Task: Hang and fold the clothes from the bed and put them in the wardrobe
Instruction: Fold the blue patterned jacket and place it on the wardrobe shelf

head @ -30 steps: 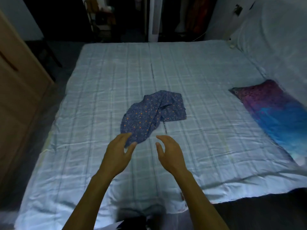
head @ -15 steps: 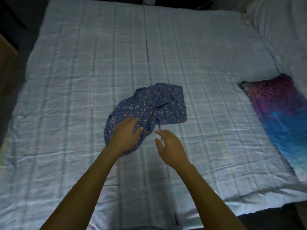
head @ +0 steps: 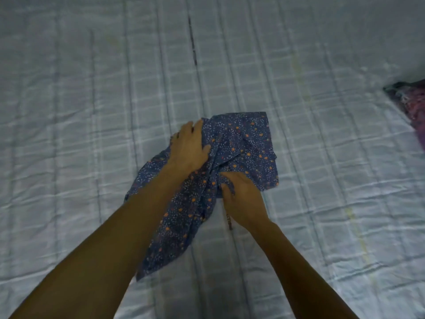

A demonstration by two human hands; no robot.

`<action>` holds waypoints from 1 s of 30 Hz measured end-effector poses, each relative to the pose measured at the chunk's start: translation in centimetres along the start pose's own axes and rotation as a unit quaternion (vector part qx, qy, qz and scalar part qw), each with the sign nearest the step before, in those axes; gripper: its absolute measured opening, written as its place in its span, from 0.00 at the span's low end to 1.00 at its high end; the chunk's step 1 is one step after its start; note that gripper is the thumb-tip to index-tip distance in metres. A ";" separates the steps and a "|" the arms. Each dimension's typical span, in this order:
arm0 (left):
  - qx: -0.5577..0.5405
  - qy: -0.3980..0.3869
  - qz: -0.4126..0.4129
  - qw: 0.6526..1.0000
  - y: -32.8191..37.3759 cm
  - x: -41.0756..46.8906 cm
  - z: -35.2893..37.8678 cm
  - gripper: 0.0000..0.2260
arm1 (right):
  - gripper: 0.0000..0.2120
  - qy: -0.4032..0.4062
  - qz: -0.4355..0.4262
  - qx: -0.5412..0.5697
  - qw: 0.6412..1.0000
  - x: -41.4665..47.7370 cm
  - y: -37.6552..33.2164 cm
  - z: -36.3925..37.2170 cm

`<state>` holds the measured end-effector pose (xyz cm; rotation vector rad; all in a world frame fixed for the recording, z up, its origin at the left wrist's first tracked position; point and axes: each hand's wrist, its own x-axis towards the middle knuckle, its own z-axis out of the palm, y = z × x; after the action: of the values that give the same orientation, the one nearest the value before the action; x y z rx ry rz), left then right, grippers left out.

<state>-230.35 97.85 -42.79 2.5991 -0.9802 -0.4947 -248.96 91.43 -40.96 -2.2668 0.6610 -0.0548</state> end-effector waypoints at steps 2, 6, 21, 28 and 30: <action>0.022 -0.036 -0.012 0.999 -0.6 3.3 1.4 0.37 | 0.14 0.012 0.007 0.003 1.000 1.1 1.4 0.3; 0.000 -0.170 -0.004 0.985 -1.5 5.0 4.0 0.18 | 0.13 0.051 -0.004 -0.006 0.999 2.8 3.6 0.7; -0.199 -0.059 -0.020 0.978 -2.9 -2.2 0.2 0.11 | 0.19 -0.258 0.086 -0.296 0.916 6.1 1.9 3.0; -0.025 -0.078 -0.177 0.981 -6.7 2.2 3.6 0.34 | 0.11 -0.146 0.082 -0.247 0.955 4.4 3.0 3.8; -0.050 -0.141 -0.256 0.955 -8.9 1.4 5.7 0.43 | 0.10 -0.069 0.046 -0.187 0.979 4.7 3.0 4.0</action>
<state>-226.71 102.28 -51.73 2.7241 -0.3196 -1.0363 -245.23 90.17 -46.61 -2.5642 0.7510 0.2932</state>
